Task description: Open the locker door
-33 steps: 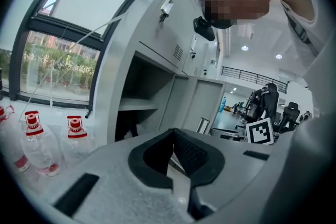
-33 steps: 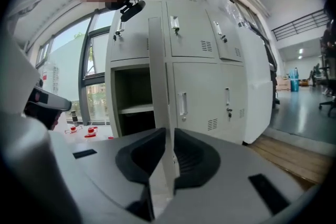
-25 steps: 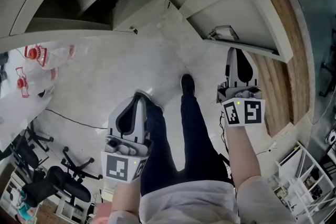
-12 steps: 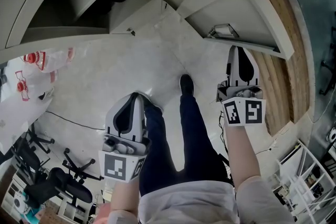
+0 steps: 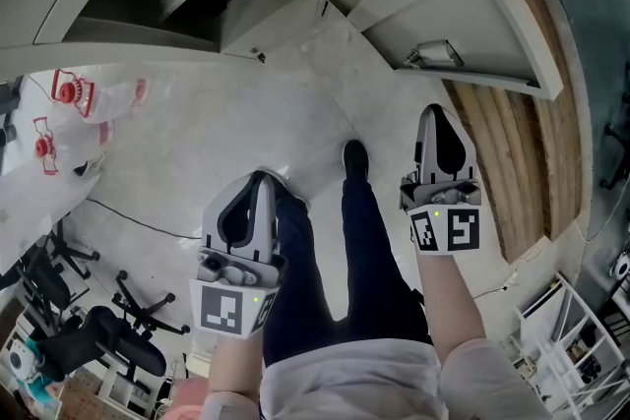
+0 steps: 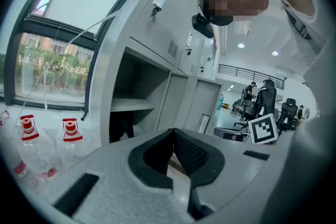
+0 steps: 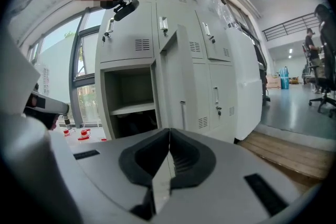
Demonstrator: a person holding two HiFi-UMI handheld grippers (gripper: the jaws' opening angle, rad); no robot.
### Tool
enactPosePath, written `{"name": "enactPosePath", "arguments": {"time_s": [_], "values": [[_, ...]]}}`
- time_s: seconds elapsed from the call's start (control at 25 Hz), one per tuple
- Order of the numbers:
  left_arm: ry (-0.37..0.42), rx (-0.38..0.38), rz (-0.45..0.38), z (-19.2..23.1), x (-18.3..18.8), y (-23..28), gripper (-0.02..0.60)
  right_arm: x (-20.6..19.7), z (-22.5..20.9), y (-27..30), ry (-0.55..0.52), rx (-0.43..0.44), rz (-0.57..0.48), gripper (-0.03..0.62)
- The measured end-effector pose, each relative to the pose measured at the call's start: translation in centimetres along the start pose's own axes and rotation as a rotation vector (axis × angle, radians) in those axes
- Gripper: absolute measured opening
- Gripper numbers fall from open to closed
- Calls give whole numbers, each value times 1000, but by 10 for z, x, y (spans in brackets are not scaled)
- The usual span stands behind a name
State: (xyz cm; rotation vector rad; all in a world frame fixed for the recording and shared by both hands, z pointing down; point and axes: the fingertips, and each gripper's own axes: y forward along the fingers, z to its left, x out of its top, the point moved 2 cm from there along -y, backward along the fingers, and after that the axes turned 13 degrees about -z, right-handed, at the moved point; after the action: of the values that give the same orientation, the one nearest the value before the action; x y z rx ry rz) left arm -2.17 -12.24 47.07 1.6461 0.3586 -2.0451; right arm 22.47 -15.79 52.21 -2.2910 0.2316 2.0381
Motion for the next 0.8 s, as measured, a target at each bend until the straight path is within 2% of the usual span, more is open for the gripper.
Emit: {"name": "enactPosePath", "arguments": {"time_s": [0.2,0.56,0.8], "values": [[71,36,1,9,3,-15,3,4,39,-2,0,103,-4,14],[114,137,-4,46,12,-46,3,17,104,-1,-21,261,-13,12],[108,152,-38,57,21,-54,2,17,139,4,-27,352,-6,12]]}}
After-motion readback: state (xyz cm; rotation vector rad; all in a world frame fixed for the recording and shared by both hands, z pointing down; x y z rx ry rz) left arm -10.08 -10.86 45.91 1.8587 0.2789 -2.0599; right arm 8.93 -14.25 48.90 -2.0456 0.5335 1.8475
